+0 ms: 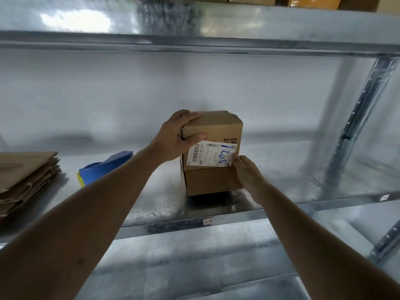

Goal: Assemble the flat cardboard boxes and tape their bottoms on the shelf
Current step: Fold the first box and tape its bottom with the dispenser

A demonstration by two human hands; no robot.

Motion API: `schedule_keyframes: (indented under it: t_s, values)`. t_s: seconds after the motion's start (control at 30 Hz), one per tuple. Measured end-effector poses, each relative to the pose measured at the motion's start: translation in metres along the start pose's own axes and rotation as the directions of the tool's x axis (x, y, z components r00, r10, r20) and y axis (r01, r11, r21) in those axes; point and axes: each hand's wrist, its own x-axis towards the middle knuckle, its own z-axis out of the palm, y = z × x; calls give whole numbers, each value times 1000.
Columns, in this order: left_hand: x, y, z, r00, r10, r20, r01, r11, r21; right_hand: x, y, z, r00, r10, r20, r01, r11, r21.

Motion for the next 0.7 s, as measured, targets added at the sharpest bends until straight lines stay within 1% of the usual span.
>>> schedule_keyframes:
  t_s: [0.1,0.2,0.27,0.33,0.43,0.5,0.63,0.7]
  values:
    - [-4,0,-1,1000,-13,-1,13,999,-31,-1,-2,-1,996,48,69,-57,990,132]
    - [-6,1,0,1000,-22,-13,21,999,-45,-3,-4,-7,990,94,101,-114,972,208]
    - [-6,1,0,1000,-11,-28,10,999,-44,-1,-4,-11,989,89,115,-117,956,271]
    - [-6,1,1,999,-2,-46,1,999,-36,-5,-7,-12,994,55,90,-78,956,284]
    - [-4,0,6,998,-26,-63,23,998,-50,-2,-6,-13,999,-35,-8,36,985,171]
    - [-2,2,14,998,-25,-54,23,999,-49,-2,-3,-16,996,-70,-62,77,990,116]
    - [4,8,25,1000,7,-25,-8,998,-56,-1,1,-27,994,-65,-88,69,997,36]
    - [8,9,28,1000,14,-4,-15,998,-63,1,3,-30,991,-73,-116,68,997,-43]
